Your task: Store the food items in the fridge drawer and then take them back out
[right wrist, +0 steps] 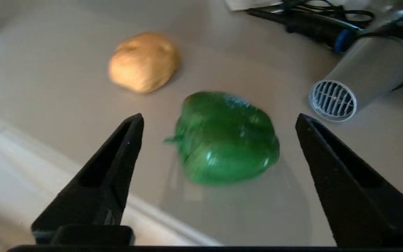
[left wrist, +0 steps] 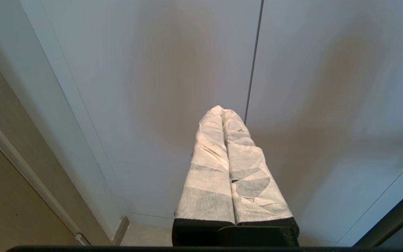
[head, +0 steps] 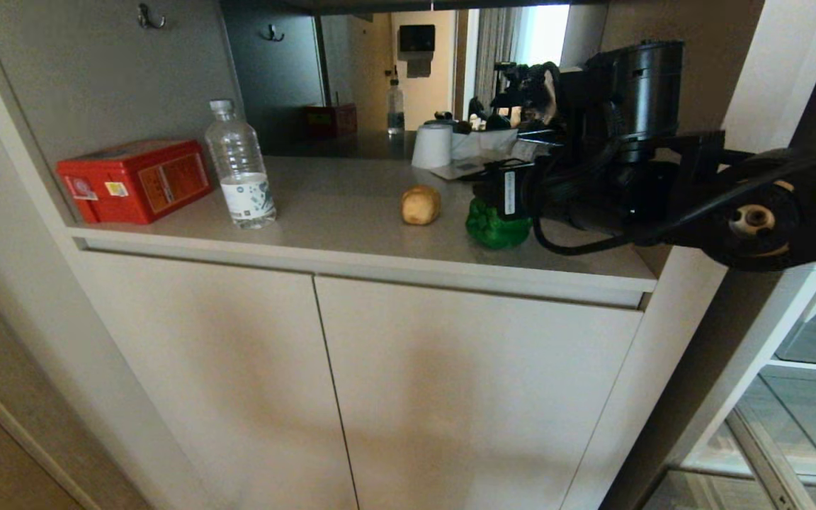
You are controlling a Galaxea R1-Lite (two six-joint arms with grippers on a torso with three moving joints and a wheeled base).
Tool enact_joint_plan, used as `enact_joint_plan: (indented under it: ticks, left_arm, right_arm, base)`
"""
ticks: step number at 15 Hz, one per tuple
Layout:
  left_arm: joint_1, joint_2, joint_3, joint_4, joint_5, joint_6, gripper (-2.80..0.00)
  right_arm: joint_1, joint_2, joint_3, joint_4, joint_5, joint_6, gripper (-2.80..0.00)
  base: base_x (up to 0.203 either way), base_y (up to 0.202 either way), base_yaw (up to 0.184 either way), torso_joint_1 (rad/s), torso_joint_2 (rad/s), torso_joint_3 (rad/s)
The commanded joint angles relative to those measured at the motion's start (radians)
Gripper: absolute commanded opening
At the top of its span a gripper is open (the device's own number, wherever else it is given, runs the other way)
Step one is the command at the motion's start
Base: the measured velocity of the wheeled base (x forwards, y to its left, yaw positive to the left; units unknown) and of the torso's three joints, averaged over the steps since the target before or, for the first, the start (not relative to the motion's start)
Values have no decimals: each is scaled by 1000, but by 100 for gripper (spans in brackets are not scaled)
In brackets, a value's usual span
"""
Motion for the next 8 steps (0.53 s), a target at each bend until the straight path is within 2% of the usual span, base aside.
enact_joint_plan:
  ticks: [1, 4, 8]
  left_arm:
    - [0, 0, 3, 0, 0, 0, -280]
    - [0, 0, 3, 0, 0, 0, -280]
    - [0, 0, 3, 0, 0, 0, -280]
  right_arm:
    - [0, 40, -18, -1, -8, 6, 0]
    - [-3, 56, -16, 0, -20, 37, 0]
    - [-14, 61, -7, 0, -24, 41, 0]
  base:
    - [0, 0, 0, 0, 0, 0]
    - [0, 0, 0, 0, 0, 0]
    - [0, 0, 0, 0, 0, 0]
